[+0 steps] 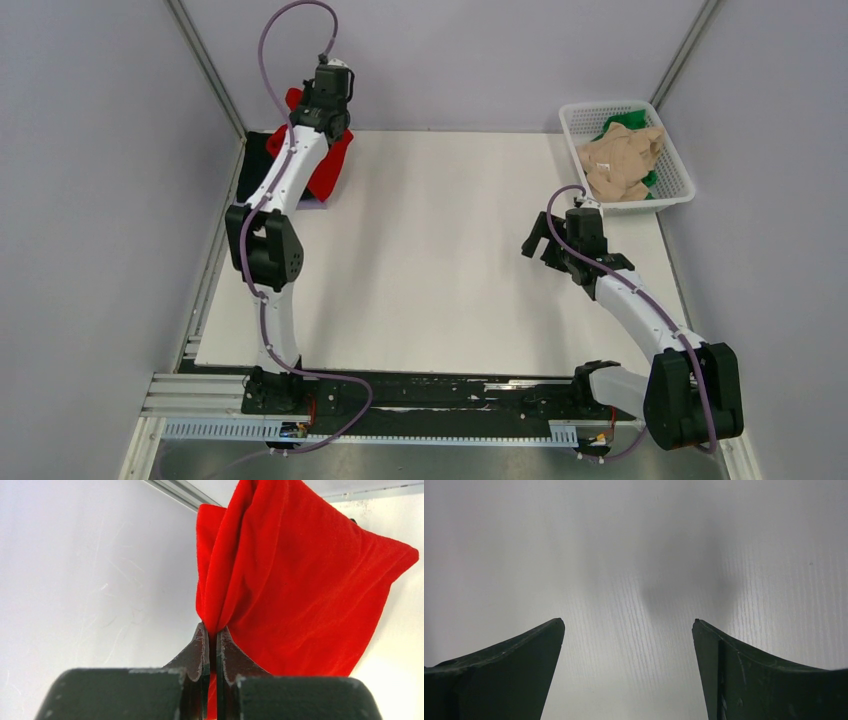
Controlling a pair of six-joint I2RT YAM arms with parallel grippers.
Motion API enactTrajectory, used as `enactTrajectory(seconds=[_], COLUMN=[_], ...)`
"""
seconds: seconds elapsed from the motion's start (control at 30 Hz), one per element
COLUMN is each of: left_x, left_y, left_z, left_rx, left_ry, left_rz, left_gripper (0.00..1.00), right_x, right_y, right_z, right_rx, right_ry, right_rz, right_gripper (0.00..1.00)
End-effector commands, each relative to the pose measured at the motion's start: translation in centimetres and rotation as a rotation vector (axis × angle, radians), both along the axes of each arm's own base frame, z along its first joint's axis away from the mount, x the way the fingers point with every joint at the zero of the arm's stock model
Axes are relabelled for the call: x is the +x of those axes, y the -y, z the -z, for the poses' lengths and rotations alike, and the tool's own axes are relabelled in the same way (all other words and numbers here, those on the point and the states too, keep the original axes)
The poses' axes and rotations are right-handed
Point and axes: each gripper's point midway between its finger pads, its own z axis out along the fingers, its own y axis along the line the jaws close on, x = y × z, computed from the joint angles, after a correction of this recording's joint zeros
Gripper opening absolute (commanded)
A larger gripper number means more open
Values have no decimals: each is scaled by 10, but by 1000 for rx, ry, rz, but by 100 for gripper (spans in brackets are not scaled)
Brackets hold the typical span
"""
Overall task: Fold and stack the t-shirts
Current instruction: Put the neatly folded tshirt into the corner of the board with the left arm
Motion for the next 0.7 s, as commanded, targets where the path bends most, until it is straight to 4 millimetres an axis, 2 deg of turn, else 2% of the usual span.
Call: enactTrajectory(seconds=[0.0, 0.2, 0.5, 0.67], left_x=[-4, 9, 35, 51], left_y=[-13, -31, -76, -108], left_z=[-51, -28, 35, 63], left_rx=[-23, -67, -87, -102], left_ry=[156, 130, 65, 68], left_rz=[-49, -62, -119, -178], left_gripper=[0, 0, 0, 12], right_x=[3, 3, 6, 7], right_y=[4, 8, 16, 19], right_z=[-5, -2, 3, 5], right_rx=[-5, -27, -65, -78], right_ry=[6, -4, -32, -41], right_rz=[21, 36, 65, 82], right_gripper=[100, 100, 100, 100])
